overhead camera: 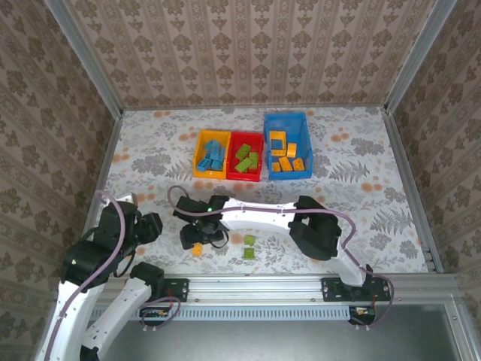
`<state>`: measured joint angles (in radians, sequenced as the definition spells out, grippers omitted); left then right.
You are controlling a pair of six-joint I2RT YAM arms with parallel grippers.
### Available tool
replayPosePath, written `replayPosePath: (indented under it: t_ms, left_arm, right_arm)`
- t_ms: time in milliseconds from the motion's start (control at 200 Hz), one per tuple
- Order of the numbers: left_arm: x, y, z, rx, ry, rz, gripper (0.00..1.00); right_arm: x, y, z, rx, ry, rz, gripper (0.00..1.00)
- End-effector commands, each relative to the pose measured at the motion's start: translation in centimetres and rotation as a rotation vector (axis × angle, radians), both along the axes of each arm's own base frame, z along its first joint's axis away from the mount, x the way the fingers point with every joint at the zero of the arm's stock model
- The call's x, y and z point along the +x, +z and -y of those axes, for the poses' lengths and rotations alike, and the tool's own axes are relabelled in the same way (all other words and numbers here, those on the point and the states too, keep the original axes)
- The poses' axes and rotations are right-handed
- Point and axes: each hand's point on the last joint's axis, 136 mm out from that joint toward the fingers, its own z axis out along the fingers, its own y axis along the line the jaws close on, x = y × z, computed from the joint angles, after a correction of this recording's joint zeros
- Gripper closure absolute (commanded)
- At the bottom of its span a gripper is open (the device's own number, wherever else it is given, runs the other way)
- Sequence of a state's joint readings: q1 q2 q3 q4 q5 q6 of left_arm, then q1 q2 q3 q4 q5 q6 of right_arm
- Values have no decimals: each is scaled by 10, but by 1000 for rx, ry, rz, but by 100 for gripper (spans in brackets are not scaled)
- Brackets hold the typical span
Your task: Sort the legos into containers by color
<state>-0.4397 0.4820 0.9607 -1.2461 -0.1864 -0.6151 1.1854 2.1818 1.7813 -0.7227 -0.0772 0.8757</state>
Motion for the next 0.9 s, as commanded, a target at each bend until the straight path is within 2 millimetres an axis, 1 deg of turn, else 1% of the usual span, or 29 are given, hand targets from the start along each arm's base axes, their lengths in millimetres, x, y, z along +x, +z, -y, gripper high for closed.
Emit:
replayPosePath:
  t_ms: [0,195,355,445,520,585,635,690,780,830,860,870,895]
  left_arm:
    - [-8,13,6,6,-98,34,42]
    - [-12,19,8,2,-134,56,42]
    - [-14,19,10,4,-155,52,42]
    - [-14,18,12,-6,-162,50,43]
    - [-13,18,15,-17,-174,53,44]
    - [-9,20,23,-37,-201,60,45]
    - [-4,21,31,-55,-227,62,45]
    - [3,22,40,-71,-252,58,46]
    - [20,28,62,-119,-309,65,46]
    - [32,31,74,-150,-334,74,47]
    - [40,34,82,-166,-346,84,47]
    - [40,34,88,-172,-374,84,47]
    - [44,35,97,-182,-400,84,47]
  right_arm:
    - [-4,-14,3,-83,-84,-32,28]
    - [-9,-34,2,-143,-119,-86,35]
    - [-7,-43,2,-154,-128,-79,49]
    - [-3,-42,4,-161,-126,-58,60]
    - [4,-32,7,-161,-117,-16,70]
    - [14,-19,12,-153,-113,32,80]
    - [22,-7,19,-147,-114,66,85]
    - [32,9,30,-143,-125,104,88]
    - [47,32,55,-146,-152,156,89]
    - [58,47,75,-147,-179,181,90]
    - [64,52,89,-152,-195,190,90]
    - [67,56,95,-150,-204,193,90]
    - [73,60,108,-156,-223,199,90]
